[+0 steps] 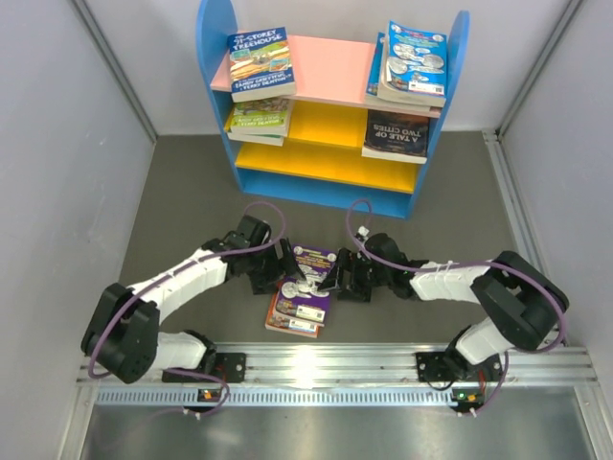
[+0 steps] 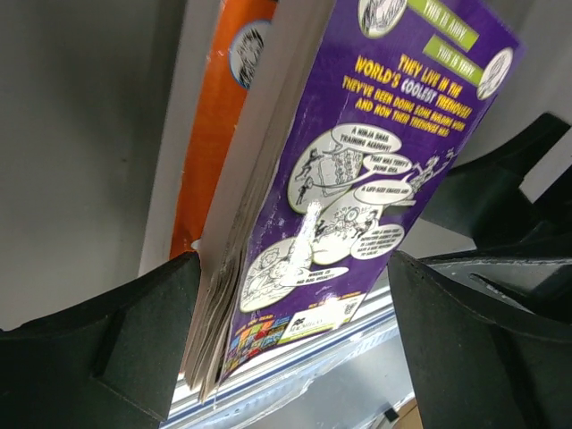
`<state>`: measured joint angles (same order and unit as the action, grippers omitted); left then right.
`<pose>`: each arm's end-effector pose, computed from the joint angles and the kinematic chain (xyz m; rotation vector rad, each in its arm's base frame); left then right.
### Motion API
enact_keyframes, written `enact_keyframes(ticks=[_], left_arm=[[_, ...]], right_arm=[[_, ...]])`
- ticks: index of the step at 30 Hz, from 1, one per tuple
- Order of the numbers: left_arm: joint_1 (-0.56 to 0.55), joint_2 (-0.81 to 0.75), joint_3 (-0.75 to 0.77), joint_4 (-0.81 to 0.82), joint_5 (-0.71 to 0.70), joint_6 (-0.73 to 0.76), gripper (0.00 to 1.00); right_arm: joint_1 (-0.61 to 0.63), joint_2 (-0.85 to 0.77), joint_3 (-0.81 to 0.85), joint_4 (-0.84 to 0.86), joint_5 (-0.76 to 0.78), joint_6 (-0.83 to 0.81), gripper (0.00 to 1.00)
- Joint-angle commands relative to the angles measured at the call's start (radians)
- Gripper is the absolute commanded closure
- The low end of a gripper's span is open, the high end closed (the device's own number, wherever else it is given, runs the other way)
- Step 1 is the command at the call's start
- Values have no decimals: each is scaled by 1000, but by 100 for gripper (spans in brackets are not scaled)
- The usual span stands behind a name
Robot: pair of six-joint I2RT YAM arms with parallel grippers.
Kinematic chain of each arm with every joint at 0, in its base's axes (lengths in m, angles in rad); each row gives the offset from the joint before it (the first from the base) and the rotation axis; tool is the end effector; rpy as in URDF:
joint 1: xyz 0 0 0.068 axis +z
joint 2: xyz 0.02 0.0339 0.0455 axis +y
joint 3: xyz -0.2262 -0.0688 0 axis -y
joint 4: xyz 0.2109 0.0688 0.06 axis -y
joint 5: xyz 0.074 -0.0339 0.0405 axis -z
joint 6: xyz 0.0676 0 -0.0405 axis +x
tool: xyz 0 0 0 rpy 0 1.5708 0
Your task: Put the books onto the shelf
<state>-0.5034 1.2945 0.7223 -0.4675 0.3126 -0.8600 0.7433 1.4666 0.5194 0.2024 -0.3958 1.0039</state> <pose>0.1986 -0.1331 0.1481 -0.3794 2.7837 -0.8245 0.1801 0.2010 0.1099 0.1127 2.6401 1.2232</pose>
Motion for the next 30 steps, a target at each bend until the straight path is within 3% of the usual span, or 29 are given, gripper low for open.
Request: enact_keyframes(ticks=[1,6,9,12,15,23,26,30], left_arm=[[-55,3,-26,119,-10,-51,10],[-86,-3,-81,194,14,-106,11],[-101,2,-81,199,14,-109,11],[-104,9,-77,207,14,-114,11],[-106,14,-67,210,25,-119,11],[-104,-158,130,-84,-115,-50,7],[-103,-237,144,-71,-113,-97,6],[-103,-332,128,61,-77,-197,5]], right_arm=[[-1,38,-12,205,-34,53,18],[-2,69,-50,313,-54,93,35],[1,52,-67,347,-60,121,64],[2,5,-56,299,-61,99,76],[1,-63,-41,215,-71,76,100],[2,-463,187,-308,12,-70,100],[-15,-523,313,-431,2,-96,100],[-28,-539,430,-437,-38,-58,100]])
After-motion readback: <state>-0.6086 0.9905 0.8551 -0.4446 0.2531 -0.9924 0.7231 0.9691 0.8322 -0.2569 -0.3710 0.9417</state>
